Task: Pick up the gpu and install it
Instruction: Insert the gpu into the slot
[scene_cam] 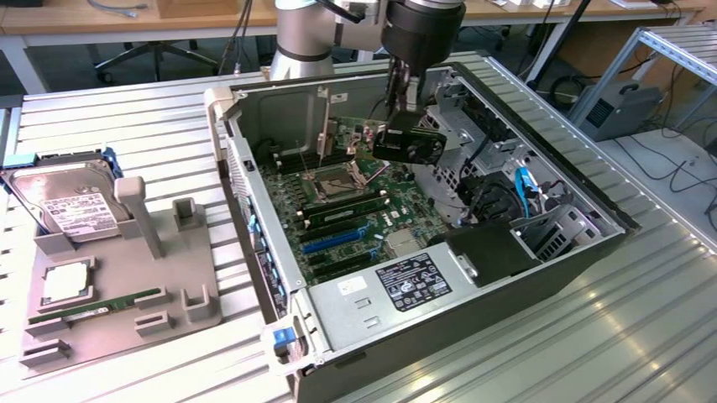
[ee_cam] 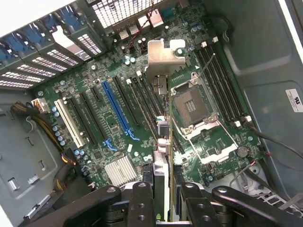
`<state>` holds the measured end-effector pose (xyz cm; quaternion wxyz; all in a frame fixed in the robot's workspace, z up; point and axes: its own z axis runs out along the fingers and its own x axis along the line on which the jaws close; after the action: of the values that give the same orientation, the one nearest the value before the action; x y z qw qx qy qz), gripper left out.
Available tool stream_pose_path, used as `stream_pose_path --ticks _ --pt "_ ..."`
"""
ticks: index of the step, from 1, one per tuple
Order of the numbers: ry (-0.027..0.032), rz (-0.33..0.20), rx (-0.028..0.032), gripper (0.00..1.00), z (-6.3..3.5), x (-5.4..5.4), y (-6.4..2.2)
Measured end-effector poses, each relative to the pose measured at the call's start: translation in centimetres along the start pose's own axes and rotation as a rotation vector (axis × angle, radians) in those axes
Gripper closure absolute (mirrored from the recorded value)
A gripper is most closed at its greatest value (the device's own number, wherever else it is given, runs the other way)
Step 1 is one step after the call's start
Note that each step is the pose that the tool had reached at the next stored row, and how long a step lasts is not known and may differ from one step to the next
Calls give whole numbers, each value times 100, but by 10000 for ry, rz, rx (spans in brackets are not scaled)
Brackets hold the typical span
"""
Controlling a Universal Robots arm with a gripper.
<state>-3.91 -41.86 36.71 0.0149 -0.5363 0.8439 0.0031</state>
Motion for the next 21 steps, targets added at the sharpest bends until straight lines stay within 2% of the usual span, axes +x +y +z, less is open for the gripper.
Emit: stream_pose_path --ticks 21 --pt "-4 -434 -13 73 2 0 0"
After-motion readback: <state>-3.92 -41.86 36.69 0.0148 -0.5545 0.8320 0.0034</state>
